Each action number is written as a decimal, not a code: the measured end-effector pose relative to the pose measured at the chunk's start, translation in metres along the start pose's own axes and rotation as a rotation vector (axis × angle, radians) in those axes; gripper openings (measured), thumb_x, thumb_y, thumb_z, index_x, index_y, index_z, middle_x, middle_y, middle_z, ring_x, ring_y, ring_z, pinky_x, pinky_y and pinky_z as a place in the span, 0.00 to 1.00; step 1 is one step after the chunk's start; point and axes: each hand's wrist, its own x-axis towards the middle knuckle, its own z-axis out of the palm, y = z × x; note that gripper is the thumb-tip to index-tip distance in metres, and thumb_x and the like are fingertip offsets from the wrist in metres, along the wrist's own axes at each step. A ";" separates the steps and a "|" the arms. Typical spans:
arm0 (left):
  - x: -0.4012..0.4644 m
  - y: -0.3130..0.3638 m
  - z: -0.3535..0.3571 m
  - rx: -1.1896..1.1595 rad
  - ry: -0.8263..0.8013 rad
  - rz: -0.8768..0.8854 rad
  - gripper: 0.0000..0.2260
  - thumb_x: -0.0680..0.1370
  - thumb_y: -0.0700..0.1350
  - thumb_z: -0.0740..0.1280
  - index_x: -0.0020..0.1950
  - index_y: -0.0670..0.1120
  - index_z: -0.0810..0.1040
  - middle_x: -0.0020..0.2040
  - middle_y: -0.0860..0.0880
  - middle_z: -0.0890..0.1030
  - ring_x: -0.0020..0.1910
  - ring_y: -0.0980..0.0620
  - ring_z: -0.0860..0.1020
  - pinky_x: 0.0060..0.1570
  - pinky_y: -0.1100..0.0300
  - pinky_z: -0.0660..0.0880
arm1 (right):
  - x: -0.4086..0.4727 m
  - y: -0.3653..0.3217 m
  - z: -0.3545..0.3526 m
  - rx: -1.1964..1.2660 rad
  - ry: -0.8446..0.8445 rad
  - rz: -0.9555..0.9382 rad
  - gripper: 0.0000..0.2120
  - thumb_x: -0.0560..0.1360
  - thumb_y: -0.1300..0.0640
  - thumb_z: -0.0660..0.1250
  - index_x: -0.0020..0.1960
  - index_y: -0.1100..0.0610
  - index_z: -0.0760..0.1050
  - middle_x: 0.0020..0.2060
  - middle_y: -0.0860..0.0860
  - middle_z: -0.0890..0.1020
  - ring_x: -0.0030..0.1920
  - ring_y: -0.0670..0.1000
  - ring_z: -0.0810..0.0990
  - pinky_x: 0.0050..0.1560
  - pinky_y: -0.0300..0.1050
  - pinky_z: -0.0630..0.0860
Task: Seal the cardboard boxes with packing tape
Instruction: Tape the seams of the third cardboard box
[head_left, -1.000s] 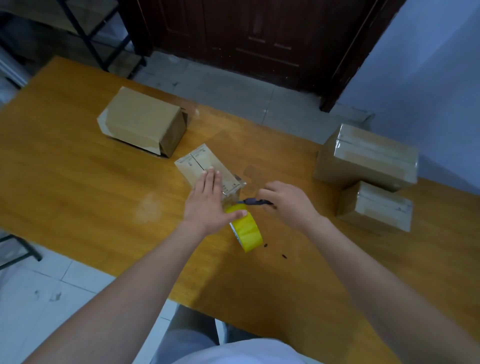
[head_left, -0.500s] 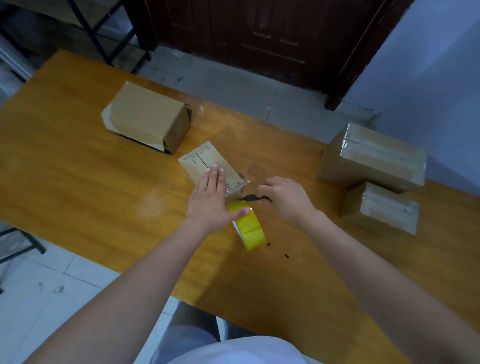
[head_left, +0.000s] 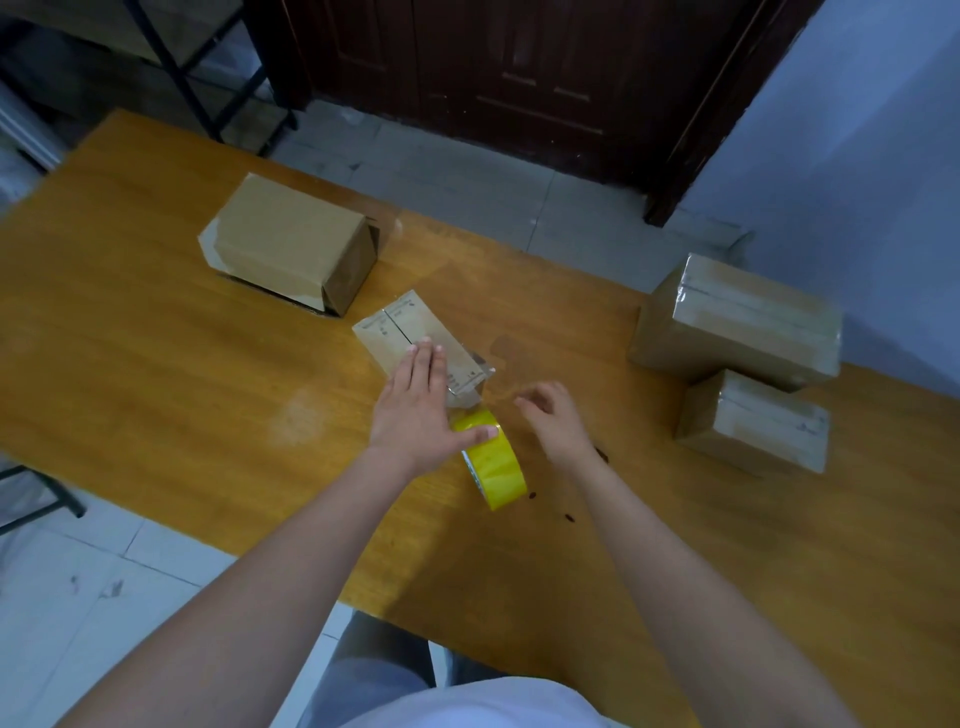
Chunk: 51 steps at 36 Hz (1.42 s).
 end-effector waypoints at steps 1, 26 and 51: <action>0.000 0.000 0.000 -0.003 0.003 0.001 0.53 0.68 0.77 0.50 0.77 0.42 0.36 0.78 0.45 0.37 0.77 0.48 0.37 0.74 0.53 0.43 | -0.001 -0.008 0.001 0.148 -0.065 0.021 0.04 0.77 0.60 0.65 0.50 0.56 0.77 0.50 0.51 0.73 0.52 0.48 0.75 0.53 0.37 0.72; 0.007 -0.002 0.002 -0.093 0.208 -0.022 0.30 0.81 0.58 0.56 0.78 0.44 0.55 0.77 0.48 0.55 0.75 0.49 0.54 0.67 0.55 0.65 | -0.008 -0.028 0.009 0.240 -0.328 0.206 0.10 0.71 0.65 0.72 0.36 0.51 0.82 0.38 0.47 0.84 0.49 0.49 0.80 0.59 0.45 0.72; 0.019 0.004 0.004 0.240 0.255 -0.024 0.30 0.64 0.61 0.75 0.55 0.40 0.77 0.51 0.41 0.77 0.46 0.40 0.75 0.43 0.50 0.72 | -0.050 -0.032 0.007 -0.655 -0.512 0.097 0.06 0.73 0.62 0.66 0.45 0.61 0.82 0.45 0.56 0.84 0.48 0.55 0.80 0.53 0.48 0.76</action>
